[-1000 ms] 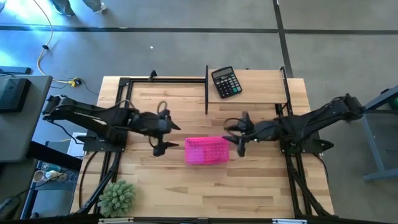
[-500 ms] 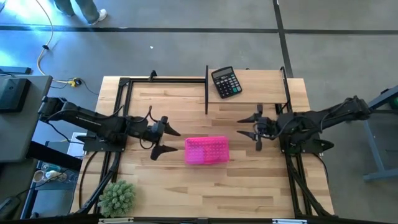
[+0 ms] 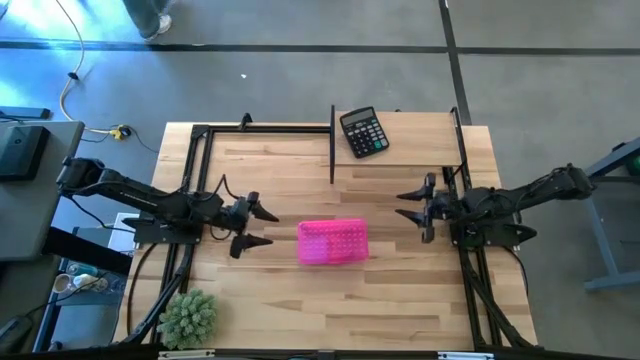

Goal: Pack school essentials
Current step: Return to Home Position

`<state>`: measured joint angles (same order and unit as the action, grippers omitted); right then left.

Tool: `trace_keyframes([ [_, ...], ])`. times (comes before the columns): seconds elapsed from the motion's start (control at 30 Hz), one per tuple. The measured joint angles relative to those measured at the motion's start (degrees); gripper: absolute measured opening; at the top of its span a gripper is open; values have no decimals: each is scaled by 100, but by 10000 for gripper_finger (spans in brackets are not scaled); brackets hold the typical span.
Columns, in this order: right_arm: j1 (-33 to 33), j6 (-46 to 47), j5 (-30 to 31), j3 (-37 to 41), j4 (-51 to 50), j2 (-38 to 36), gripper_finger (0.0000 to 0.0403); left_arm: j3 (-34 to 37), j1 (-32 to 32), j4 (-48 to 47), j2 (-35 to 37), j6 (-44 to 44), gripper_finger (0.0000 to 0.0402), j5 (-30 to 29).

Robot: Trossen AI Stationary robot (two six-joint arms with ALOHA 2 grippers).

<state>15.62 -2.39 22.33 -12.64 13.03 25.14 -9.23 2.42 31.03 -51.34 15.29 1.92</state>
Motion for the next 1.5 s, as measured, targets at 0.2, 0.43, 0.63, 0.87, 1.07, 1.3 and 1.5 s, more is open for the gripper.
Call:
trace_keyframes([
  [0.2, 0, -11, 12, 235, -403, -962, 172, 322, -2, -201, 937, 55, 330, 1],
  [0.43, 0, 109, 340, 236, -1264, -1773, 172, 342, -2, -1436, 2184, -93, 330, -27],
  [0.63, 0, 531, 358, 236, -1892, -2173, 172, 558, 47, -1788, 3015, -437, 330, -65],
  [0.87, 0, 691, 356, 236, -1980, -2231, 172, 860, 70, -2221, 3696, -355, 330, -130],
  [1.07, 0, 540, 574, 236, -2055, -2238, 172, 854, 70, -2227, 3871, -706, 330, -130],
  [1.3, 0, 249, 752, 229, -2298, -2510, 172, 851, 60, -2265, 4275, -707, 330, -92],
  [1.5, 0, 801, 745, 227, -2875, -2507, 172, 851, 45, -2378, 4618, -917, 330, -145],
])
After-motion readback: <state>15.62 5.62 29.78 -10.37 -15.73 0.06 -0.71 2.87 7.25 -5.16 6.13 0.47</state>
